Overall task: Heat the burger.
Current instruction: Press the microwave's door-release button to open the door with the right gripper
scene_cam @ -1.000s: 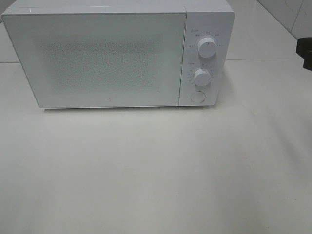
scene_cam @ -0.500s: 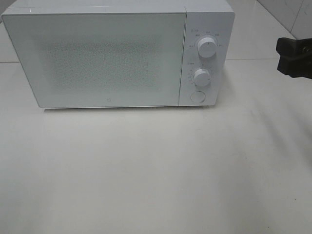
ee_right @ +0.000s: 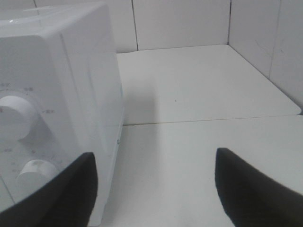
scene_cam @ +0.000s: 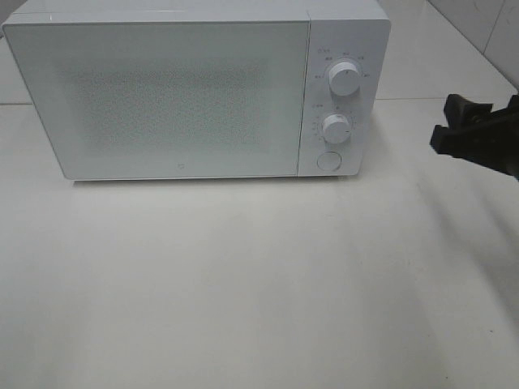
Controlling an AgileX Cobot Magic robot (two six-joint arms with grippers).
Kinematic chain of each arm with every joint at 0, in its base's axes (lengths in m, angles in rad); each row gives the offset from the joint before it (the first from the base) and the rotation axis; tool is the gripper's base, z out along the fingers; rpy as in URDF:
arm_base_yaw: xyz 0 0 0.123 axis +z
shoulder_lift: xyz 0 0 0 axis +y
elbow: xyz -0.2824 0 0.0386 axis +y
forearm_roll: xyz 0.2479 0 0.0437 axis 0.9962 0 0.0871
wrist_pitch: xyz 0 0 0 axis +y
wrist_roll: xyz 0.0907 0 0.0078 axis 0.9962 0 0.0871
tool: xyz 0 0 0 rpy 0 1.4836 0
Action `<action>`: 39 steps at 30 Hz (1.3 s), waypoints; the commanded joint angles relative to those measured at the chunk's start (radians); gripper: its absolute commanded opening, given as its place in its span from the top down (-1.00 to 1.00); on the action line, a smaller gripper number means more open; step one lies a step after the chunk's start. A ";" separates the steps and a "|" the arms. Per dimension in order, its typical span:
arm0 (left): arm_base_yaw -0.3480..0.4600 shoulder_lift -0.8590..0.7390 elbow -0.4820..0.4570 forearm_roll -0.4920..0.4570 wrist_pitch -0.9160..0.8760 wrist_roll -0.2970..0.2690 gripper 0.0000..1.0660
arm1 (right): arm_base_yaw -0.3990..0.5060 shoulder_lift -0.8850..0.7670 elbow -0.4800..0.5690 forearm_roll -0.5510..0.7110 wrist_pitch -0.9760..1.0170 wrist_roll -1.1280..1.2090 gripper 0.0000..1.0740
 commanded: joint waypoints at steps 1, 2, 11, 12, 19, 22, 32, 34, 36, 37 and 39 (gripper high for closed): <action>0.006 -0.017 0.001 -0.006 -0.011 -0.001 -0.87 | 0.105 0.055 0.000 0.083 -0.081 -0.043 -0.29; 0.006 -0.017 0.001 -0.006 -0.011 -0.001 -0.87 | 0.132 0.067 0.000 0.110 -0.093 -0.045 -0.29; 0.006 -0.017 0.001 -0.006 -0.011 -0.001 -0.87 | 0.364 0.132 -0.002 0.374 -0.179 -0.082 -0.29; 0.006 -0.017 0.001 -0.006 -0.011 -0.001 -0.87 | 0.364 0.132 -0.002 0.374 -0.179 -0.082 -0.29; 0.006 -0.017 0.001 -0.006 -0.011 -0.001 -0.87 | 0.484 0.132 -0.046 0.462 -0.194 -0.194 -0.29; 0.006 -0.017 0.001 -0.006 -0.011 -0.001 -0.87 | 0.501 0.132 -0.060 0.468 -0.193 -0.208 -0.29; 0.006 -0.017 0.001 -0.007 -0.011 -0.001 -0.87 | 0.501 0.179 -0.097 0.485 -0.172 -0.208 -0.29; 0.006 -0.017 0.001 -0.006 -0.011 -0.001 -0.87 | 0.501 0.234 -0.109 0.490 -0.173 -0.199 -0.29; 0.006 -0.017 0.001 -0.006 -0.011 -0.001 -0.87 | 0.501 0.243 -0.112 0.491 -0.173 -0.187 -0.29; 0.006 -0.017 0.001 -0.006 -0.011 -0.001 -0.87 | 0.501 0.243 -0.112 0.491 -0.173 -0.187 -0.29; 0.006 -0.017 0.001 -0.006 -0.011 -0.001 -0.87 | 0.501 0.255 -0.113 0.491 -0.174 -0.153 -0.29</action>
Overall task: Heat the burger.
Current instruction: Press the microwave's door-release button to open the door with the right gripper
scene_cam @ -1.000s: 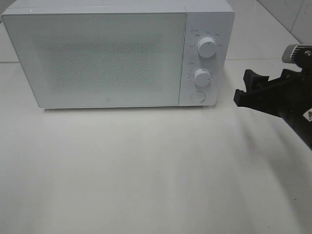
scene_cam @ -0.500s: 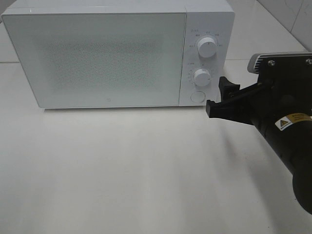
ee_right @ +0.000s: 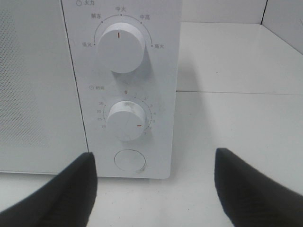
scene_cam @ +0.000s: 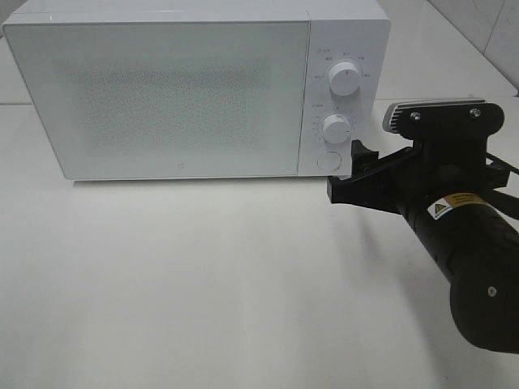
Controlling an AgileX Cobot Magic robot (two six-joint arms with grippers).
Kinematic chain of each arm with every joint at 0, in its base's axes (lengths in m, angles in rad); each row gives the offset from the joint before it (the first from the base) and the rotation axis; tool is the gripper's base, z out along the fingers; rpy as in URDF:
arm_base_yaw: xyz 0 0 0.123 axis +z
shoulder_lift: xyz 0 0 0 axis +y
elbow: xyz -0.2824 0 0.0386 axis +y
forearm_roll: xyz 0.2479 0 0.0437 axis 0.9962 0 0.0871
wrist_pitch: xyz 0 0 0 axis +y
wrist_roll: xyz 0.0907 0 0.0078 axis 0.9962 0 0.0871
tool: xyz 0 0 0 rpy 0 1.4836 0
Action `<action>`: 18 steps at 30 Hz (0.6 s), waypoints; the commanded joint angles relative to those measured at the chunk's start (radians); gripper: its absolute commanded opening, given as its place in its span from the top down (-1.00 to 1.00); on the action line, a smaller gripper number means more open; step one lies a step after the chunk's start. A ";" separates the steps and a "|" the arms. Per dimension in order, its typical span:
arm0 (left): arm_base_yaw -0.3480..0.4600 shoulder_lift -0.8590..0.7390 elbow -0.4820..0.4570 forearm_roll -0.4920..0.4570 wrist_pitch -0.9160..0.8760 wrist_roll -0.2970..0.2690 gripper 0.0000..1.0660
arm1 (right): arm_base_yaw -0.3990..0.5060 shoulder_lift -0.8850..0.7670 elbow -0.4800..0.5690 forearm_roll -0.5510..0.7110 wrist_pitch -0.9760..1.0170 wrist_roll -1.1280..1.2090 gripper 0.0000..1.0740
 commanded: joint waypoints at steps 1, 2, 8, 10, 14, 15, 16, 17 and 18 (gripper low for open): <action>0.006 -0.017 0.001 -0.006 -0.011 -0.001 -0.87 | 0.002 0.005 -0.010 -0.002 -0.026 0.026 -0.29; 0.006 -0.017 0.001 -0.006 -0.011 -0.001 -0.87 | 0.002 0.006 -0.010 -0.002 -0.028 0.048 -0.29; 0.006 -0.017 0.001 -0.006 -0.011 -0.001 -0.87 | 0.002 0.006 -0.010 -0.006 -0.024 0.084 -0.29; 0.006 -0.017 0.001 -0.006 -0.011 -0.001 -0.87 | 0.002 0.006 -0.010 -0.006 -0.022 0.163 -0.28; 0.006 -0.017 0.001 -0.006 -0.011 -0.001 -0.87 | 0.002 0.006 -0.010 -0.006 -0.021 0.312 -0.24; 0.006 -0.017 0.001 -0.006 -0.011 -0.001 -0.87 | 0.002 0.006 -0.010 -0.006 -0.019 0.364 -0.21; 0.006 -0.017 0.001 -0.006 -0.011 -0.001 -0.87 | 0.002 0.006 -0.010 -0.006 -0.019 0.364 -0.21; 0.006 -0.017 0.001 -0.006 -0.011 -0.001 -0.87 | 0.002 0.006 -0.010 -0.006 -0.012 0.462 -0.15; 0.006 -0.017 0.001 -0.006 -0.011 -0.001 -0.87 | 0.002 0.006 -0.010 -0.006 -0.004 0.555 -0.08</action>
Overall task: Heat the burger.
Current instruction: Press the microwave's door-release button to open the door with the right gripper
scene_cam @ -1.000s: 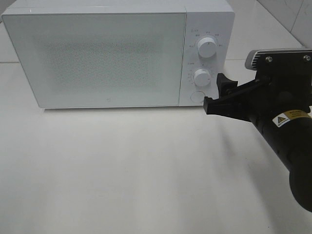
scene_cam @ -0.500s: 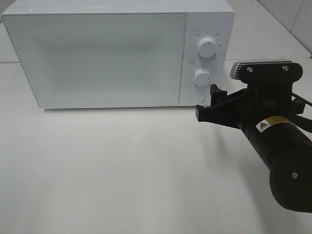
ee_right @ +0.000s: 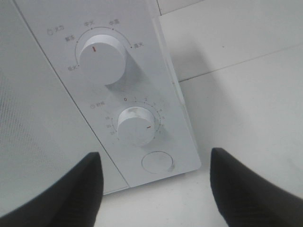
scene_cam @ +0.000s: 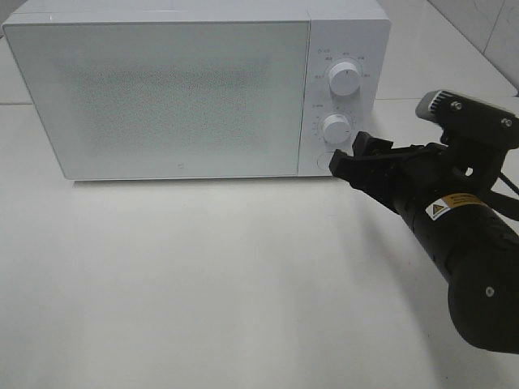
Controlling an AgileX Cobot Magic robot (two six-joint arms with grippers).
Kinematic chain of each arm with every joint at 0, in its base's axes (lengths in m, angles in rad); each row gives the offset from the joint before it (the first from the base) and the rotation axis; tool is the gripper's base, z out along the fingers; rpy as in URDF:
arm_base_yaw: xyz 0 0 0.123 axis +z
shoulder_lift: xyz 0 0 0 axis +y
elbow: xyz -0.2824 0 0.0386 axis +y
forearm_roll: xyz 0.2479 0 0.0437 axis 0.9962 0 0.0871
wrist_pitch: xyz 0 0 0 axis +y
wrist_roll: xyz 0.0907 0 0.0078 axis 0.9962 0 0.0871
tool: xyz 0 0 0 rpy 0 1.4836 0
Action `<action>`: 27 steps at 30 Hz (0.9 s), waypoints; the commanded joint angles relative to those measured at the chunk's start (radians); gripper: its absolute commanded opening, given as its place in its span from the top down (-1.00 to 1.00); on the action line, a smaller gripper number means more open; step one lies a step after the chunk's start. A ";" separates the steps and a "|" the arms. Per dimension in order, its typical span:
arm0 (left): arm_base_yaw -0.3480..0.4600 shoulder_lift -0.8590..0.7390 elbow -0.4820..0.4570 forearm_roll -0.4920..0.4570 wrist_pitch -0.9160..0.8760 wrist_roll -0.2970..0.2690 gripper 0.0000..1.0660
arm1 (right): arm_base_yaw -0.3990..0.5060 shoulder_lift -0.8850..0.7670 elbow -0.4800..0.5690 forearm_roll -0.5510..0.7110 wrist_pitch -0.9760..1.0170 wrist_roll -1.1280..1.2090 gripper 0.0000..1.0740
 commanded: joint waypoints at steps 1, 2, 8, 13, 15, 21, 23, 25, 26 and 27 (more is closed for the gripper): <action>0.006 -0.017 0.001 -0.006 -0.011 -0.001 -0.87 | 0.002 0.001 -0.009 -0.006 -0.004 0.134 -0.08; 0.006 -0.017 0.001 -0.006 -0.011 -0.001 -0.87 | 0.002 0.001 -0.009 -0.006 0.001 0.188 -0.04; 0.006 -0.017 0.001 -0.006 -0.011 -0.001 -0.87 | 0.002 0.001 -0.009 -0.011 0.018 0.564 0.28; 0.006 -0.017 0.001 -0.006 -0.011 -0.001 -0.87 | 0.002 0.001 -0.009 -0.011 0.045 0.760 0.47; 0.006 -0.017 0.001 -0.006 -0.011 -0.001 -0.87 | 0.002 0.001 -0.009 -0.011 0.072 0.849 0.55; 0.006 -0.017 0.001 -0.006 -0.011 -0.001 -0.87 | 0.002 0.001 -0.009 -0.012 0.168 1.076 0.83; 0.006 -0.017 0.001 -0.006 -0.011 -0.001 -0.87 | 0.002 0.001 -0.009 -0.022 0.221 1.128 0.98; 0.006 -0.017 0.001 -0.006 -0.011 -0.001 -0.87 | 0.002 0.001 -0.009 -0.030 0.236 1.156 1.00; 0.006 -0.017 0.001 -0.006 -0.011 -0.001 -0.87 | 0.002 0.001 -0.009 -0.033 0.238 1.168 1.00; 0.006 -0.017 0.001 -0.006 -0.011 -0.001 -0.87 | 0.002 0.001 -0.009 -0.033 0.238 1.168 1.00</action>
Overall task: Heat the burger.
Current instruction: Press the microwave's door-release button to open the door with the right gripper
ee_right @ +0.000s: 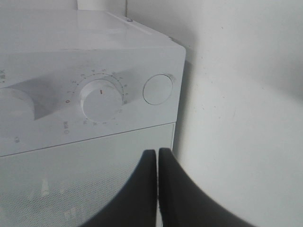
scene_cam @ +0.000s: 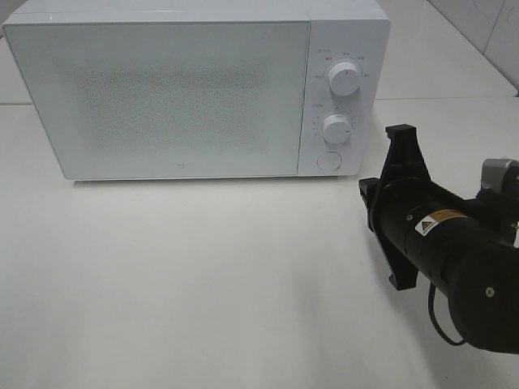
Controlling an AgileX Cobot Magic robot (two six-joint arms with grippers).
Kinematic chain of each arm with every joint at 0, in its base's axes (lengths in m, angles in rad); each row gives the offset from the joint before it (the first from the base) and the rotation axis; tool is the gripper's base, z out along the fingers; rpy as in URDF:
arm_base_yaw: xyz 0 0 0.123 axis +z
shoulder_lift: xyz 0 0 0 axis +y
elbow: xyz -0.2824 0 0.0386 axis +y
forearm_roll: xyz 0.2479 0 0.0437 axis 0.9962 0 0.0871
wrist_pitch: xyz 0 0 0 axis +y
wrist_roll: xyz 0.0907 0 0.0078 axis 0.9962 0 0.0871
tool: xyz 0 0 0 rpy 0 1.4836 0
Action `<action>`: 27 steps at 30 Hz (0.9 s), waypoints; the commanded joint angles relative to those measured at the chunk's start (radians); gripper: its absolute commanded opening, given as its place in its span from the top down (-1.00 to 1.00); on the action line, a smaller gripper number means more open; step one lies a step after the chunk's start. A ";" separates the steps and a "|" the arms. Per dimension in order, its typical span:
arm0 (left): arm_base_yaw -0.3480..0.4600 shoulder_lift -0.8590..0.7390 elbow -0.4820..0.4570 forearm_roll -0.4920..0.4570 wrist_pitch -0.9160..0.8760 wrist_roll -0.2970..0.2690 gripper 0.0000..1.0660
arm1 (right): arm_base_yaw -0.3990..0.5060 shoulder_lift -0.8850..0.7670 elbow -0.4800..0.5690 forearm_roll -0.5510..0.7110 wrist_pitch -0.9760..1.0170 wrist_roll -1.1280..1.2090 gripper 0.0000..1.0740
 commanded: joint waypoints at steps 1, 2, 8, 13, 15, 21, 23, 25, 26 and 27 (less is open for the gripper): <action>0.006 -0.017 0.001 -0.006 -0.011 -0.001 -0.87 | 0.002 0.001 -0.009 -0.022 0.021 0.053 1.00; 0.006 -0.017 0.001 -0.006 -0.011 -0.001 -0.87 | 0.002 0.001 -0.009 -0.022 0.021 0.053 1.00; 0.006 -0.017 0.001 -0.006 -0.011 -0.001 -0.87 | -0.001 0.004 -0.011 -0.022 0.028 0.055 1.00; 0.006 -0.017 0.001 -0.006 -0.011 -0.001 -0.87 | -0.001 0.014 -0.030 -0.014 0.032 0.055 1.00; 0.006 -0.017 0.001 -0.006 -0.011 -0.001 -0.87 | -0.001 0.031 -0.045 -0.014 0.036 0.061 1.00; 0.006 -0.017 0.001 -0.006 -0.011 -0.001 -0.87 | -0.006 0.113 -0.096 -0.017 0.042 0.118 1.00; 0.006 -0.017 0.001 -0.006 -0.011 -0.001 -0.87 | -0.026 0.136 -0.116 -0.047 0.048 0.129 1.00; 0.006 -0.017 0.001 -0.006 -0.011 -0.001 -0.87 | -0.058 0.163 -0.148 -0.082 0.050 0.147 1.00; 0.006 -0.017 0.001 -0.006 -0.011 -0.001 -0.87 | -0.058 0.163 -0.148 -0.082 0.050 0.147 1.00; 0.006 -0.017 0.001 -0.006 -0.011 -0.001 -0.87 | -0.088 0.178 -0.173 -0.122 0.058 0.152 1.00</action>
